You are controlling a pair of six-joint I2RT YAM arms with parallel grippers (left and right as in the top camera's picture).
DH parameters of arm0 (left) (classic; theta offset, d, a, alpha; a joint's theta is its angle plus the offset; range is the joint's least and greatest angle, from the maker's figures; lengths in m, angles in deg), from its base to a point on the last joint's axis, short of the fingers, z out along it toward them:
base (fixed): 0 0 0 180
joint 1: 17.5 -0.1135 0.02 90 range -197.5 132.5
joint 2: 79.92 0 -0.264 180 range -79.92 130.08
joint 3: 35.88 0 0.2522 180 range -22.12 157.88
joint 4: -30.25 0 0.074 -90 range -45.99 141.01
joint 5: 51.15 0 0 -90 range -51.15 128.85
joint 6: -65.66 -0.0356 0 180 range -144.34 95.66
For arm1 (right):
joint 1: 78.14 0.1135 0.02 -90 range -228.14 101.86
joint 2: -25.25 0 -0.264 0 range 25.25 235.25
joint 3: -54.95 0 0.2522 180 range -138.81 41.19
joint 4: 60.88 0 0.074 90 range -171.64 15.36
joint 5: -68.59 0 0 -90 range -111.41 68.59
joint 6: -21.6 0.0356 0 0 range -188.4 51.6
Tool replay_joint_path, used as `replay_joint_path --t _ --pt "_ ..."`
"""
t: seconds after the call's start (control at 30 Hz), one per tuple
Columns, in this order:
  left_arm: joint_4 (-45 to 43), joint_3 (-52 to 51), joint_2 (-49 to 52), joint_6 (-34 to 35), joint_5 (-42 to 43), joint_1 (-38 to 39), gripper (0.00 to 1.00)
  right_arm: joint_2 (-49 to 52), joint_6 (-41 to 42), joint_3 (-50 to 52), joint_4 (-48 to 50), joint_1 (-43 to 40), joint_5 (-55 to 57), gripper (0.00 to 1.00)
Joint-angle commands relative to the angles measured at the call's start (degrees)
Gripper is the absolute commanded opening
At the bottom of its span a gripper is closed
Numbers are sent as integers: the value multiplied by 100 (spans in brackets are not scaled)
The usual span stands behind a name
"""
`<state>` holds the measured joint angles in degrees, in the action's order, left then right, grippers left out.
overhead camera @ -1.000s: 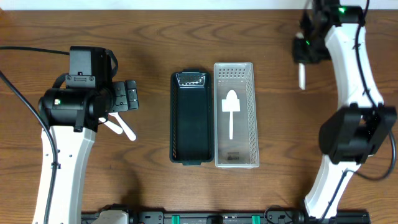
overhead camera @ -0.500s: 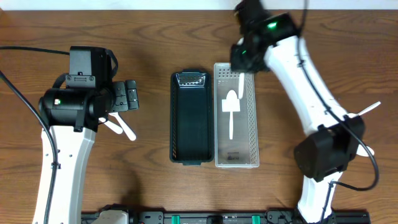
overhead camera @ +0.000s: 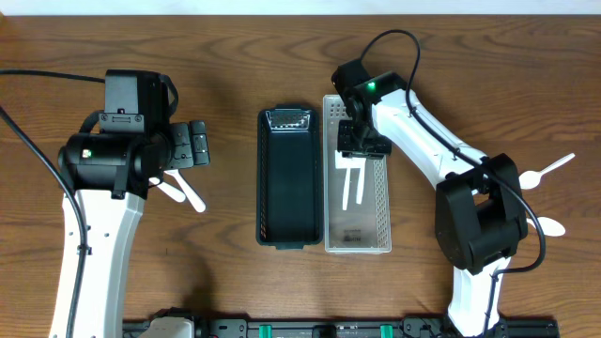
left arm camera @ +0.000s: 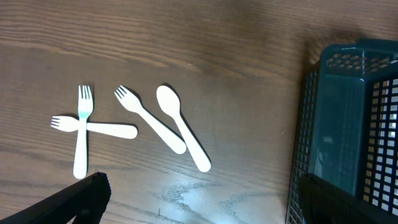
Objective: Pack container
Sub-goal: 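Place the spoon into the clear basket and open the gripper, then grasp a white spoon at the right edge with the right gripper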
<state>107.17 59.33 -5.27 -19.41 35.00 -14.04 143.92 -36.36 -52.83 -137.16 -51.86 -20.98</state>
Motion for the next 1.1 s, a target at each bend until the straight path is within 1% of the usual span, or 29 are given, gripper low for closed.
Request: replay_joint_path --t 0.0,0.1,0.17,0.23,0.4,0.5,0.53,0.6,0.63,0.7,0.73,0.87,1.07 --pt "26 42 20 26 -72 -28 98 -15 -210 -146 20 35 57 42" --pt "26 42 20 26 -72 -28 98 -28 -411 -487 -109 -7 66 40" --pt "26 42 20 26 -72 -28 98 -55 -588 -949 -328 -105 120 40" --pt "26 42 20 26 -72 -31 98 -116 -597 -1550 -638 -291 407 41" --pt "26 42 20 24 -72 -31 98 -315 -588 -2944 -1342 -1108 1023 43" --pt "26 42 20 24 -72 -31 98 -426 -221 -3381 -1690 -1882 1137 44" --pt "26 42 20 24 -72 -28 98 -455 -79 -3421 -1773 -2179 1130 45" --pt "26 42 22 24 -72 -31 98 -468 186 -3418 -1947 -2745 1025 55" --pt "26 42 22 24 -72 -31 98 -461 254 -3394 -2048 -3056 914 58" --pt "26 42 22 24 -72 -31 98 -444 289 -3289 -2129 -3565 750 68" --pt "24 42 22 24 -72 -31 98 -433 289 -3220 -2133 -3786 688 70" --pt "24 42 26 24 -72 -31 98 -428 424 -2728 -2057 -4684 640 71" --pt "24 42 28 24 -72 -31 98 -422 433 -1679 -1530 -5606 490 72"
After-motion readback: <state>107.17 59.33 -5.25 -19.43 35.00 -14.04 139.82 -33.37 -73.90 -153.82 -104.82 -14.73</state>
